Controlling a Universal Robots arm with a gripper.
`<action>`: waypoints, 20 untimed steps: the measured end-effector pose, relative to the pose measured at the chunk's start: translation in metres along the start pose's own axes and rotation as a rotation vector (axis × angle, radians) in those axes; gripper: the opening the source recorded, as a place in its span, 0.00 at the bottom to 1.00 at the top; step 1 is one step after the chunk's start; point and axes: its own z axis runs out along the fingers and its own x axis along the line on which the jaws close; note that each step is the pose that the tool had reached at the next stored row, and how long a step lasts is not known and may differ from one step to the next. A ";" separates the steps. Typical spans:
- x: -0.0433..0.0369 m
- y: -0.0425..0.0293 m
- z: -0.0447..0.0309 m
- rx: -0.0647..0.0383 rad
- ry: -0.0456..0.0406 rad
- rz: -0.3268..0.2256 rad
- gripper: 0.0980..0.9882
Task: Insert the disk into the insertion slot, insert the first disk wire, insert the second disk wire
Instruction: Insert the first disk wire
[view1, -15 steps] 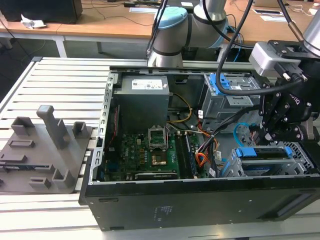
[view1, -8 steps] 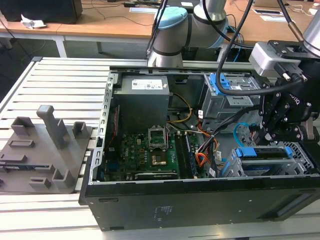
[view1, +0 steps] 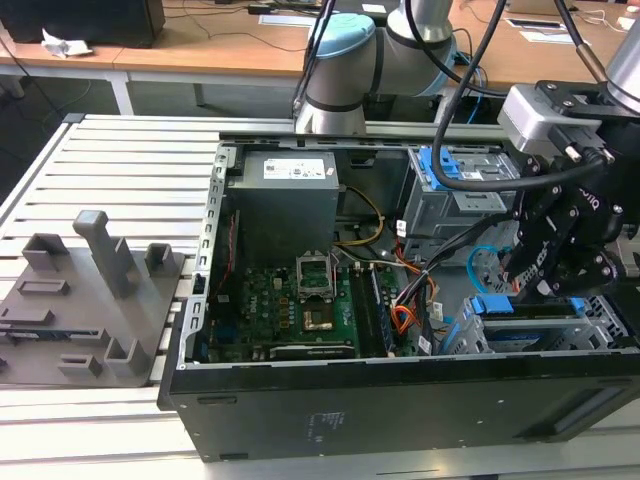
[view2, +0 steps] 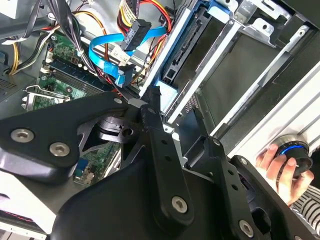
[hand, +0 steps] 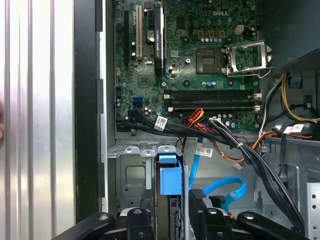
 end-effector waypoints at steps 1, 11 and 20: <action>0.0000 0.0000 0.0000 0.000 0.0000 0.000 0.36; -0.0174 -0.0162 -0.0007 0.000 0.0066 0.000 0.36; -0.0446 -0.0261 0.0017 -0.005 0.0101 0.000 0.36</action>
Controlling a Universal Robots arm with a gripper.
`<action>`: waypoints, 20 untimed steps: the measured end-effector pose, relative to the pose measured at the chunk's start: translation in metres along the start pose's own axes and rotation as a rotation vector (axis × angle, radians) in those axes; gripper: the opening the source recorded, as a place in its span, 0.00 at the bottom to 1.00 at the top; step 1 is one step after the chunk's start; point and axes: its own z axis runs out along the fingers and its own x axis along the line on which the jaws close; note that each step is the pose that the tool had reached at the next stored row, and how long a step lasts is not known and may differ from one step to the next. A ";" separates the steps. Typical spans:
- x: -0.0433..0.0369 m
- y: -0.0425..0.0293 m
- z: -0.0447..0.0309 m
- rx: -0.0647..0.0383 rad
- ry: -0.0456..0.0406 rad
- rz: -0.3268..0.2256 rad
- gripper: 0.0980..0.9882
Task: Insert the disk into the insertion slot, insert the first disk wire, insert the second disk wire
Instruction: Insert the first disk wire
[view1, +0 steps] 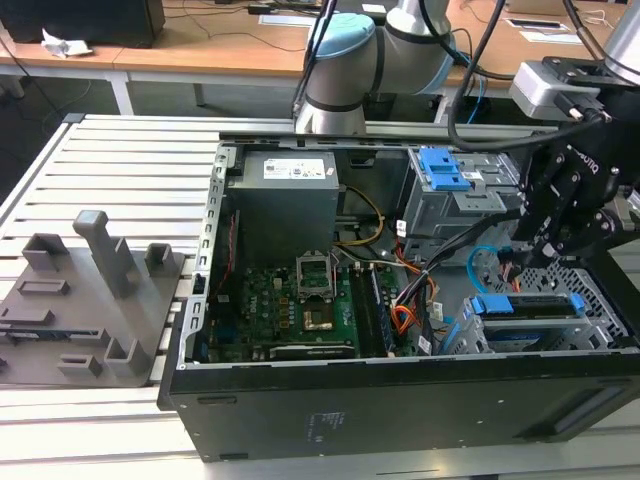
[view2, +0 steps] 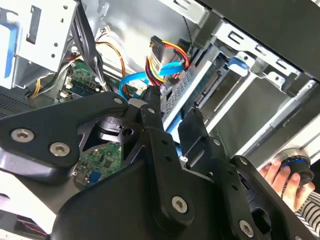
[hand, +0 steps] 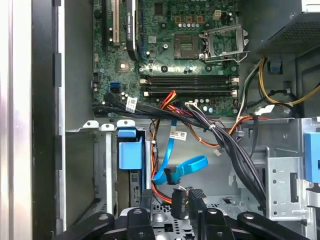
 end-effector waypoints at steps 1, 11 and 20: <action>-0.0019 -0.0007 0.0016 -0.002 0.0002 0.000 0.36; -0.0035 -0.0027 0.0112 -0.004 0.0040 0.000 0.36; -0.0037 -0.0058 0.0112 -0.005 0.0039 0.000 0.07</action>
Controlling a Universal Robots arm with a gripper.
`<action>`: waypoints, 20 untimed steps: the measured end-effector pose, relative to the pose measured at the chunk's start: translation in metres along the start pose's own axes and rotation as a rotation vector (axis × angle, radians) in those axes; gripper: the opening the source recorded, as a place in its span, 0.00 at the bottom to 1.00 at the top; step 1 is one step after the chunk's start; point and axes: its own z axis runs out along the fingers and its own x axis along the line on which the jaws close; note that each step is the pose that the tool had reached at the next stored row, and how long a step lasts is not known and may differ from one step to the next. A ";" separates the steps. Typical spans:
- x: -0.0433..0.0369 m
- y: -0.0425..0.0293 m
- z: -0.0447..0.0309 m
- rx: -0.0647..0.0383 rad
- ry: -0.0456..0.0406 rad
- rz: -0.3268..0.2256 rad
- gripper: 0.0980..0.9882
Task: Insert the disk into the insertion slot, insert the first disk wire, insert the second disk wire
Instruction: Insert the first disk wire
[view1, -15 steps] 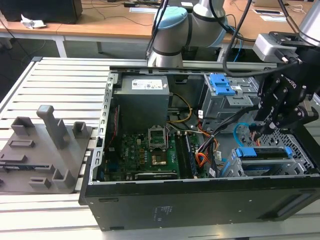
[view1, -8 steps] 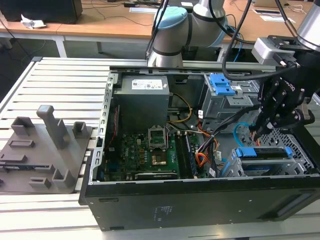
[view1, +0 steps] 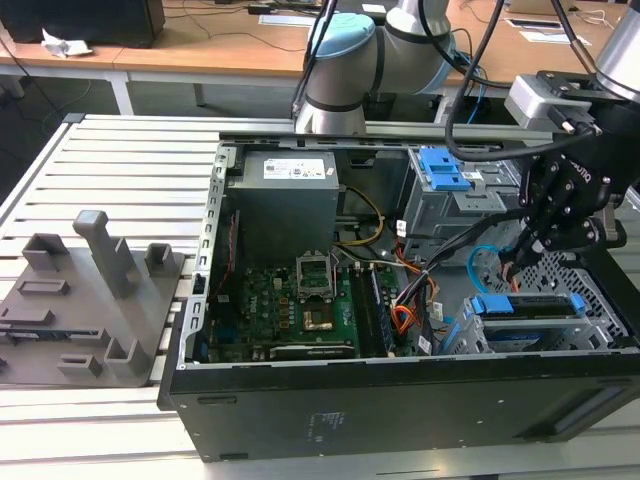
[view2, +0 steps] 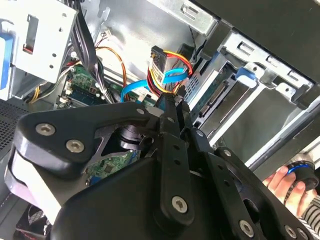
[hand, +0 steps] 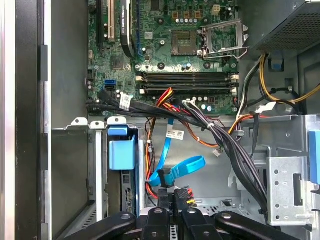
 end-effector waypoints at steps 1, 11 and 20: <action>-0.0001 -0.0020 -0.0002 -0.001 0.0002 0.000 0.07; 0.0046 -0.0060 -0.0002 -0.002 0.0002 0.000 0.07; 0.0113 -0.0061 0.0006 -0.002 0.0002 0.000 0.07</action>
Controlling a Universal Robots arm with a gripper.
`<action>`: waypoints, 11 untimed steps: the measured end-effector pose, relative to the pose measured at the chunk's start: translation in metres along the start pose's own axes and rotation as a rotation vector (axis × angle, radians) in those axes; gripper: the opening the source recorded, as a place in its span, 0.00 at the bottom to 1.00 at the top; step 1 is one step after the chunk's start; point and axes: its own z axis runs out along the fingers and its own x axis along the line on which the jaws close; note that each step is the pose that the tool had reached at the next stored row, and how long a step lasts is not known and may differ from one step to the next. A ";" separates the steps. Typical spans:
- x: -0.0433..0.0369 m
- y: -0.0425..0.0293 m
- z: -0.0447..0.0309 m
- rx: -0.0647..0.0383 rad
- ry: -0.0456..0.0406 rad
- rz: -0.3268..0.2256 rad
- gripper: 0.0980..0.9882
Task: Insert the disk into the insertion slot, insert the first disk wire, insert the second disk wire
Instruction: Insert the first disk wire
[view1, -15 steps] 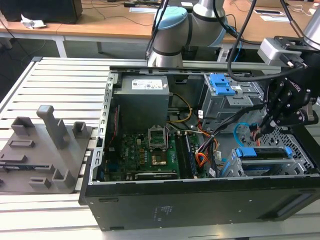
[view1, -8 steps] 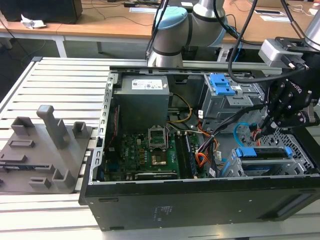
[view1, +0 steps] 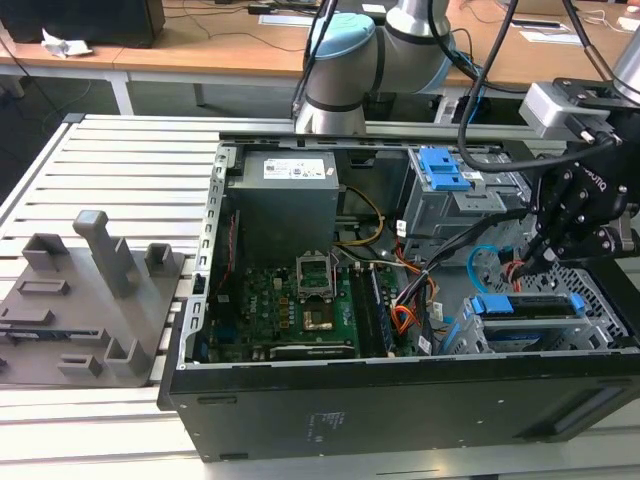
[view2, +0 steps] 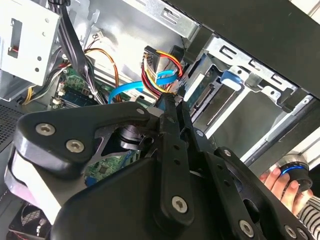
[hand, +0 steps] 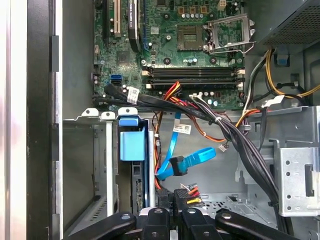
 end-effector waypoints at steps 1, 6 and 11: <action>0.0011 0.0000 0.0001 0.000 0.0001 0.000 0.07; 0.0057 -0.0002 0.0015 0.000 -0.0001 0.000 0.07; 0.0129 -0.0004 0.0031 0.000 0.0000 0.000 0.07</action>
